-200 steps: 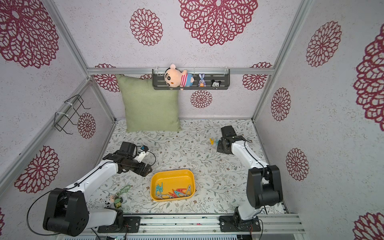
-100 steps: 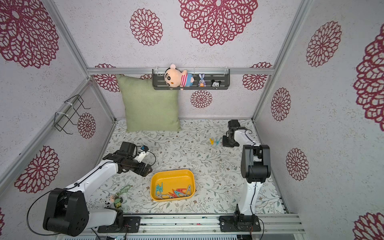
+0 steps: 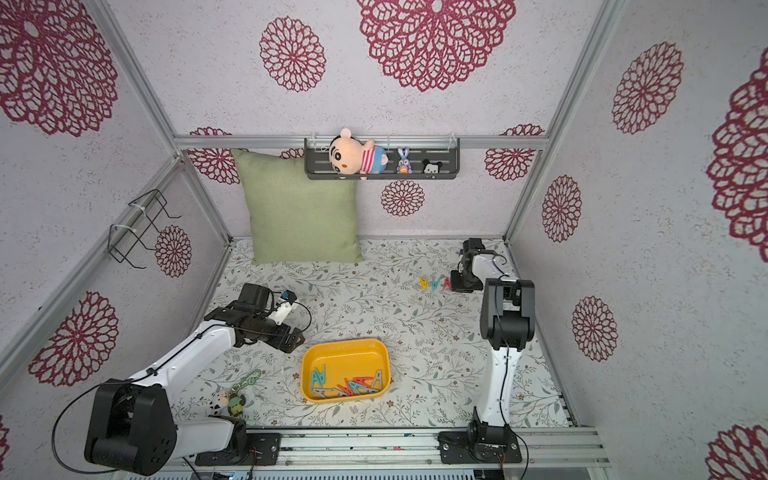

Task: Take the clothespins out of the storage box
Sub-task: Place the clothespin at the center of the board.

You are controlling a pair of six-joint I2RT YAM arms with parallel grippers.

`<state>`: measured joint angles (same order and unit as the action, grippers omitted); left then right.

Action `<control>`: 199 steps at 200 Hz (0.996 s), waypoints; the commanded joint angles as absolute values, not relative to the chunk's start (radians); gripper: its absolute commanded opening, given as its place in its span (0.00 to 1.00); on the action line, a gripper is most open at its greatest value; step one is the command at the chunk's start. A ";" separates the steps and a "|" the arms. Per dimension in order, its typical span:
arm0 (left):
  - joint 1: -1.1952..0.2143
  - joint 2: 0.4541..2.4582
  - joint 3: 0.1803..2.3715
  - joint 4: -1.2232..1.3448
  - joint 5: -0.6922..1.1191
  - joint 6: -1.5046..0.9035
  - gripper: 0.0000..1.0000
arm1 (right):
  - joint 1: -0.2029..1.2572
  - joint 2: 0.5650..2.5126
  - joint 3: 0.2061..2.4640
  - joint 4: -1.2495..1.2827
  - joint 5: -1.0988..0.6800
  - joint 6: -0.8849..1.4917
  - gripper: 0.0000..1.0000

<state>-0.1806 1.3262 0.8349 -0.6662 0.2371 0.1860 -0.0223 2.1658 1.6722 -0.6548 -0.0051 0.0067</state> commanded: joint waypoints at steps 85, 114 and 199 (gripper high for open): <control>-0.178 1.313 0.839 -0.649 0.245 0.187 0.99 | -0.026 2.234 1.761 -0.700 0.004 -0.014 0.09; -0.177 1.309 0.838 -0.650 0.244 0.186 0.99 | -0.026 2.239 1.767 -0.706 0.008 -0.008 0.17; -0.178 1.313 0.838 -0.652 0.246 0.187 0.99 | -0.013 2.155 1.811 -0.742 0.026 0.000 0.29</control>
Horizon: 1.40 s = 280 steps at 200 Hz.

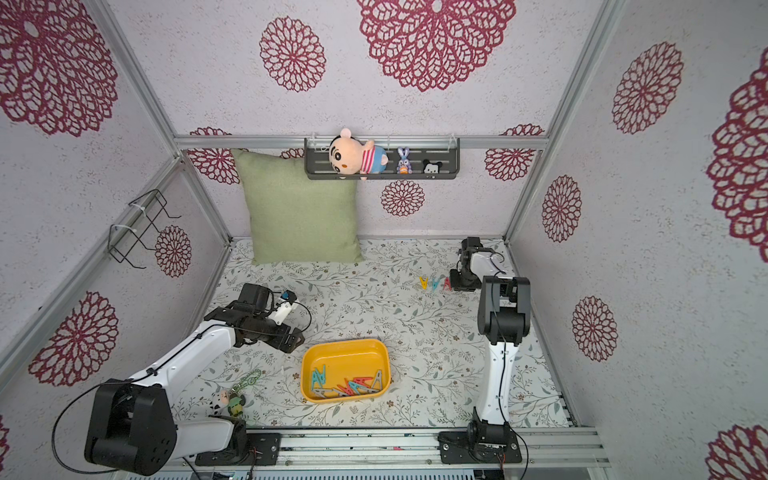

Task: Take the clothespins out of the storage box
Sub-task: Place the clothespin at the center of the board, then pick up the clothespin from the storage box.

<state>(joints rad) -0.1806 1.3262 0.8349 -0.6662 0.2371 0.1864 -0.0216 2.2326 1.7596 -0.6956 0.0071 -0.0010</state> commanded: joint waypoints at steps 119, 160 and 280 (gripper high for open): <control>-0.176 1.325 0.832 -0.642 0.229 0.187 0.99 | 0.276 1.654 1.697 -0.793 0.004 0.194 0.37; -0.162 1.328 0.839 -0.637 0.223 0.171 0.99 | 0.667 1.478 1.455 -0.689 0.014 0.407 0.37; -0.057 1.353 0.857 -0.607 0.145 0.121 0.99 | 1.238 1.788 1.384 -0.495 0.182 0.806 0.35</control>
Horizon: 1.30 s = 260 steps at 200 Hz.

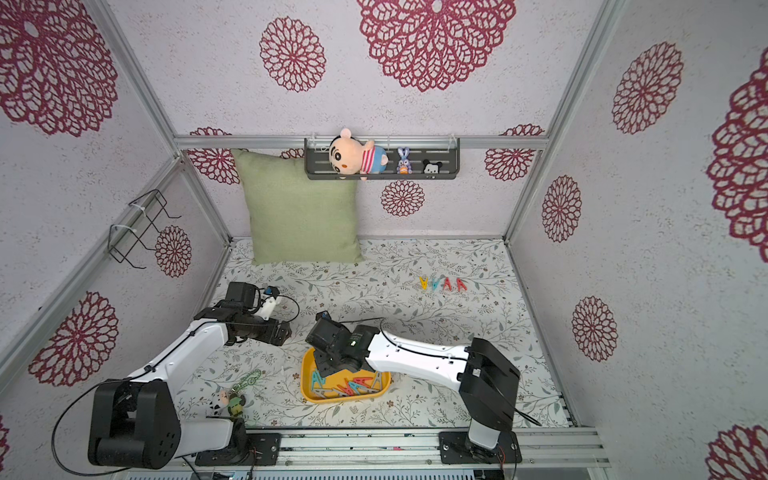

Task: Take the clothespins out of the storage box
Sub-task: Pick up the clothespin from the storage box.

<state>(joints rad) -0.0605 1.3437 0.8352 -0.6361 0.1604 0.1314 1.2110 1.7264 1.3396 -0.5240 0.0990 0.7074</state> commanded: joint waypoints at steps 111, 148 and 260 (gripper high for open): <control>-0.061 1.310 0.847 -0.605 0.143 0.130 0.99 | 1.297 1.964 1.429 -0.500 0.301 0.923 0.27; -0.061 1.315 0.847 -0.603 0.145 0.133 0.99 | 1.292 1.982 1.431 -0.500 0.307 0.922 0.26; -0.064 1.317 0.844 -0.603 0.150 0.139 0.99 | 1.287 2.060 1.452 -0.486 0.313 0.922 0.17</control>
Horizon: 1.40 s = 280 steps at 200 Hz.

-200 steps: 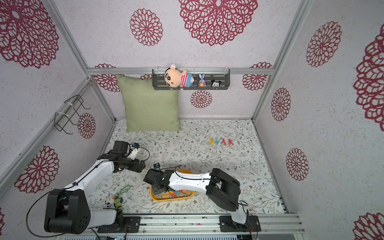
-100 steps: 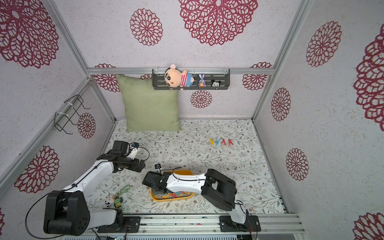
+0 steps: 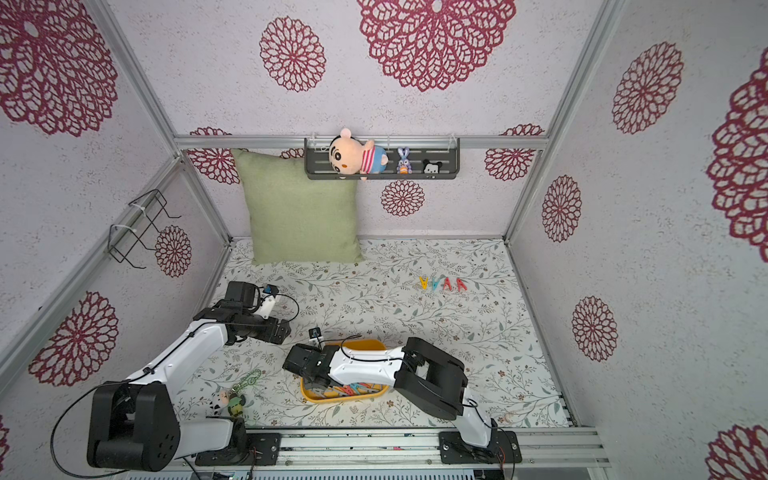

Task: Take the clothespins out of the storage box
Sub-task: Pick up the clothespin from the storage box.

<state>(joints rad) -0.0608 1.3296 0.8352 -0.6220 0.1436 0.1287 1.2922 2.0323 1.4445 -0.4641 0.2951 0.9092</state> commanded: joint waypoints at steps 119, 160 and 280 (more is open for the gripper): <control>-0.067 1.313 0.842 -0.600 0.154 0.141 0.99 | 1.293 1.986 1.398 -0.535 0.379 0.975 0.14; -0.069 1.316 0.844 -0.599 0.154 0.141 0.99 | 1.295 1.956 1.413 -0.552 0.397 0.970 0.15; -0.081 1.321 0.845 -0.601 0.147 0.142 0.99 | 1.275 1.938 1.427 -0.502 0.421 0.973 0.20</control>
<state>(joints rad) -0.0742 1.3285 0.8352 -0.6212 0.1436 0.1303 1.2827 1.9987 1.4151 -0.5007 0.3836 0.9554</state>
